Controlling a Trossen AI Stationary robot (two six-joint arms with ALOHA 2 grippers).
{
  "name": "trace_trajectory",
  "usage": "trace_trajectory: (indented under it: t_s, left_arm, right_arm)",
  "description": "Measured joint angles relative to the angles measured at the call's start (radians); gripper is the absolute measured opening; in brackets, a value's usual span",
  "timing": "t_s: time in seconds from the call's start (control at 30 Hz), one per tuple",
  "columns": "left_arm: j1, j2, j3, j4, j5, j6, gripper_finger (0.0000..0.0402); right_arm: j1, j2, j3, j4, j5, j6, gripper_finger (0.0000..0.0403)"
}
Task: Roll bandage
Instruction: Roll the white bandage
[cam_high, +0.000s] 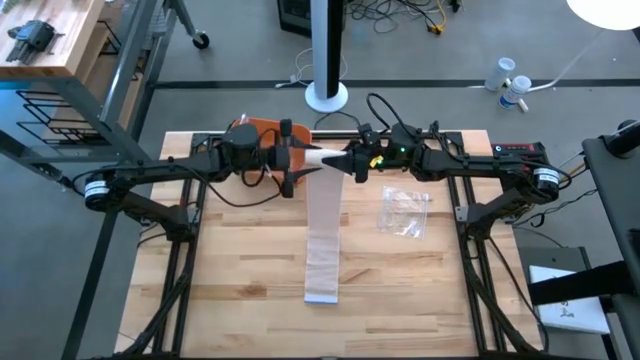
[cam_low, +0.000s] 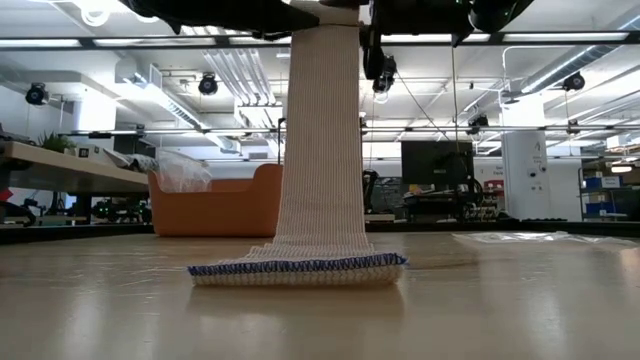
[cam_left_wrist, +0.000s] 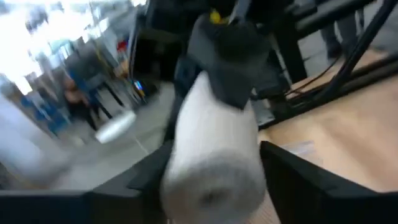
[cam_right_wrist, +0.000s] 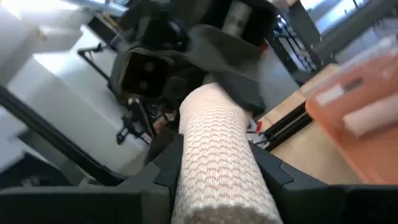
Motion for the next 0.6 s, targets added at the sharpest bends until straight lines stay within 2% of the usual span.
trace_trajectory:
  t_s: [0.17, 0.3, 0.47, 0.6]
  left_arm:
    - [0.0, 0.004, -0.001, 0.005, 0.004, -0.259, 0.027]
    - [0.0, 0.006, -0.001, -0.002, 0.026, -0.38, 0.0295]
    - [0.0, 0.008, -0.001, -0.022, 0.129, -0.492, 0.0307]
    - [0.0, 0.008, -0.001, -0.034, 0.151, -0.563, 0.0304]
  right_arm:
    - [0.0, -0.001, 0.0, -0.008, -0.004, -0.179, 0.0113]
    - [0.0, -0.001, 0.001, -0.041, -0.004, -0.362, 0.0108]
    - [0.0, -0.001, 0.001, -0.073, -0.006, -0.539, 0.0111]
    - [0.001, -0.001, 0.001, -0.086, -0.008, -0.655, 0.0108]
